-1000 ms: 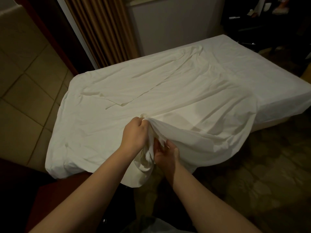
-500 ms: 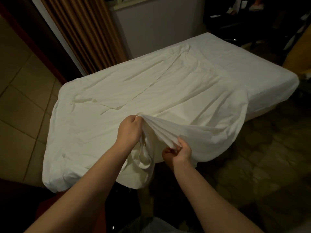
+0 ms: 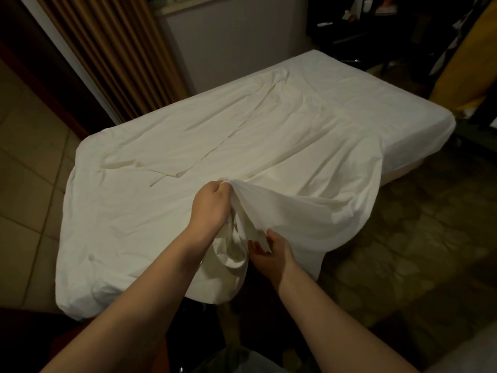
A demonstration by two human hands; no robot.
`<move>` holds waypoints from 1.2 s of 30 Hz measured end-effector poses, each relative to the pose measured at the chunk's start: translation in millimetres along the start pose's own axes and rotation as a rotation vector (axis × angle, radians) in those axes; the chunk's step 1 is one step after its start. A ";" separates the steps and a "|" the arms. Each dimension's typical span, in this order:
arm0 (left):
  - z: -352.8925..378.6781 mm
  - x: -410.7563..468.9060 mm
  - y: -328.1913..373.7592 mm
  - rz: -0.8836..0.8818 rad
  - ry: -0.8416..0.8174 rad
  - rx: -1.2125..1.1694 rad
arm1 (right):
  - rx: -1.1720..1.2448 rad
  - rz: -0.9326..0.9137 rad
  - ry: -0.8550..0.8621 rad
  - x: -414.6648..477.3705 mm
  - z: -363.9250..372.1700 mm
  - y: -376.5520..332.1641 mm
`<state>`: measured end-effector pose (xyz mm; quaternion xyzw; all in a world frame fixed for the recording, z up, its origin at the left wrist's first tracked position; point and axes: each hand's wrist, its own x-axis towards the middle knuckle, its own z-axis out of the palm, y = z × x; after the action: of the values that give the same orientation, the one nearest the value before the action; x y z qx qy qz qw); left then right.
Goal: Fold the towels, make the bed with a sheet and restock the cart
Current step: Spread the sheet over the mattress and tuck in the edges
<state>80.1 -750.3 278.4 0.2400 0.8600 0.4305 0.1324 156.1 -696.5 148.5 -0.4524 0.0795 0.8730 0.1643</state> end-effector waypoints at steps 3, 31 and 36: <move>-1.1 2.9 -0.9 -0.003 0.009 -0.004 | 0.177 -0.002 -0.157 4.9 4.2 5.0; -13.5 17.3 -10.1 -0.116 0.079 -0.228 | 0.161 -0.183 -0.047 -7.9 34.6 -14.1; -16.7 18.6 -9.0 -0.106 0.069 -0.236 | 0.114 -0.304 -0.041 -13.8 39.6 -26.3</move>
<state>54.4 -756.5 280.6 0.1622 0.8187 0.5292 0.1528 142.7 -663.4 182.9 -0.4310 0.0563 0.8412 0.3215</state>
